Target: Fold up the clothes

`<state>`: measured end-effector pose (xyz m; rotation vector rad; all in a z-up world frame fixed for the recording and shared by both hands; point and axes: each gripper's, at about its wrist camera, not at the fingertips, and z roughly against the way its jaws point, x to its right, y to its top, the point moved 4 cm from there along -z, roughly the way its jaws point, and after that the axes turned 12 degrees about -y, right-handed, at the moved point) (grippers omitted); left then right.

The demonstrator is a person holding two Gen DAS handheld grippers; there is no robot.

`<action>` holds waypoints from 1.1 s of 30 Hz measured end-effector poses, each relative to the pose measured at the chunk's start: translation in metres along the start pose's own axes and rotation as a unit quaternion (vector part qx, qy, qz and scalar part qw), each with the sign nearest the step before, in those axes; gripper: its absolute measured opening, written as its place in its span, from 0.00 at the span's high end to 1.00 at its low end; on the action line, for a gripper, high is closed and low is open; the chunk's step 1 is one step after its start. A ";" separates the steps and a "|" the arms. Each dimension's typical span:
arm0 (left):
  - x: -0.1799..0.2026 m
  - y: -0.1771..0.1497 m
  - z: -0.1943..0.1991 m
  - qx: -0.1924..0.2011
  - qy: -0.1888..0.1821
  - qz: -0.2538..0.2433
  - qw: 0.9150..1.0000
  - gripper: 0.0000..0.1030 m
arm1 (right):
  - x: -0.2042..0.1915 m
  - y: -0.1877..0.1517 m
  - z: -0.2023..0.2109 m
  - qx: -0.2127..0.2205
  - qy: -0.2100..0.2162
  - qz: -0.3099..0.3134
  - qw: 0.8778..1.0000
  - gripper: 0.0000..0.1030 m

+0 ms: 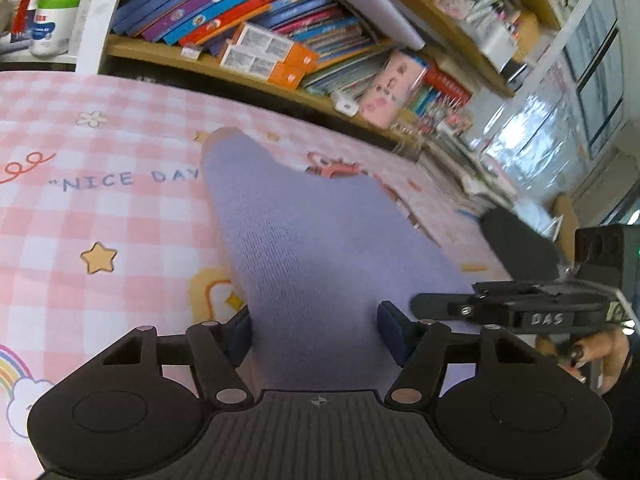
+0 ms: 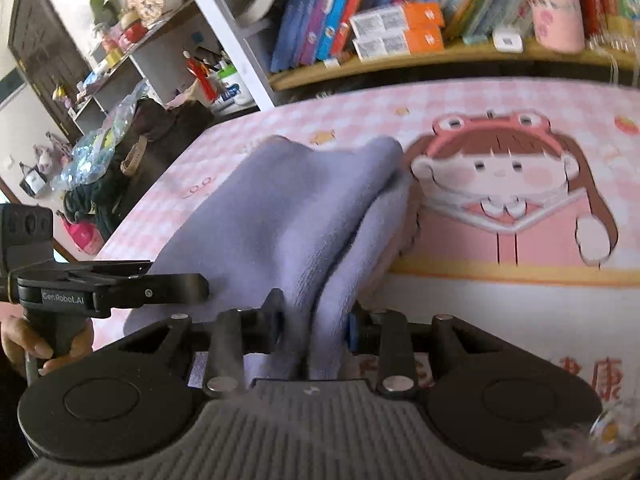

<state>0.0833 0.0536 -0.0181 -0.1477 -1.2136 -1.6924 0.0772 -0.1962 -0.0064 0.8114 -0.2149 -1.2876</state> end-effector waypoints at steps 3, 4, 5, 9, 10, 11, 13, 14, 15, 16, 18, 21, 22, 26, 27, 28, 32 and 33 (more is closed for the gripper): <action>-0.009 0.001 0.003 0.006 0.000 0.023 1.000 0.33 | 0.009 -0.001 -0.006 -0.008 0.013 -0.028 0.999 0.58; -0.011 0.002 0.003 0.007 -0.001 0.027 1.000 0.33 | 0.010 -0.001 -0.008 -0.010 0.016 -0.034 0.999 0.57; -0.013 0.002 0.003 0.009 -0.001 0.031 0.999 0.33 | 0.012 -0.002 -0.010 -0.011 0.020 -0.040 0.999 0.55; -0.019 0.005 0.004 0.016 -0.004 0.046 0.999 0.33 | 0.021 -0.003 -0.018 -0.027 0.037 -0.076 0.996 0.50; -0.020 0.005 0.004 0.017 -0.004 0.049 0.999 0.33 | 0.024 -0.004 -0.020 -0.030 0.041 -0.085 0.995 0.50; -0.021 0.005 0.002 0.017 -0.006 0.052 0.998 0.34 | 0.025 -0.005 -0.022 -0.034 0.048 -0.095 0.994 0.51; -0.021 0.004 -0.004 0.016 -0.012 0.055 0.998 0.35 | 0.023 -0.005 -0.022 -0.031 0.051 -0.091 0.994 0.58; -0.020 0.004 -0.005 0.016 -0.010 0.050 0.999 0.35 | 0.018 -0.004 -0.020 -0.023 0.047 -0.075 0.996 0.64; -0.016 0.004 -0.006 0.016 -0.006 0.040 0.999 0.37 | 0.014 -0.004 -0.017 -0.014 0.042 -0.058 0.997 0.68; -0.012 0.004 -0.005 0.015 -0.001 0.027 1.000 0.41 | 0.006 -0.004 -0.013 0.001 0.029 -0.025 0.999 0.69; -0.003 0.002 -0.004 0.013 0.010 -0.005 1.000 0.42 | -0.008 -0.006 -0.006 0.026 0.005 0.038 0.999 0.70; -0.003 0.001 -0.004 0.010 0.013 -0.014 1.000 0.41 | -0.012 -0.007 -0.006 0.030 -0.003 0.062 0.998 0.69; -0.006 0.001 -0.004 0.010 0.011 -0.007 1.000 0.40 | -0.008 -0.006 -0.008 0.024 0.002 0.050 0.998 0.68; -0.016 0.001 -0.006 0.011 0.000 0.022 1.000 0.32 | 0.012 -0.004 -0.017 -0.012 0.030 -0.022 0.999 0.58; -0.017 0.001 -0.007 0.011 -0.002 0.025 1.000 0.31 | 0.014 -0.004 -0.018 -0.015 0.034 -0.029 0.999 0.58; -0.019 0.001 -0.008 0.010 -0.003 0.029 1.000 0.29 | 0.015 -0.004 -0.019 -0.019 0.038 -0.036 0.998 0.57; -0.023 -0.001 -0.014 0.020 -0.021 0.045 0.999 0.30 | 0.023 -0.007 -0.024 -0.034 0.062 -0.084 0.994 0.57; -0.022 -0.002 -0.015 0.023 -0.019 0.041 0.999 0.30 | 0.023 -0.008 -0.024 -0.031 0.064 -0.086 0.994 0.59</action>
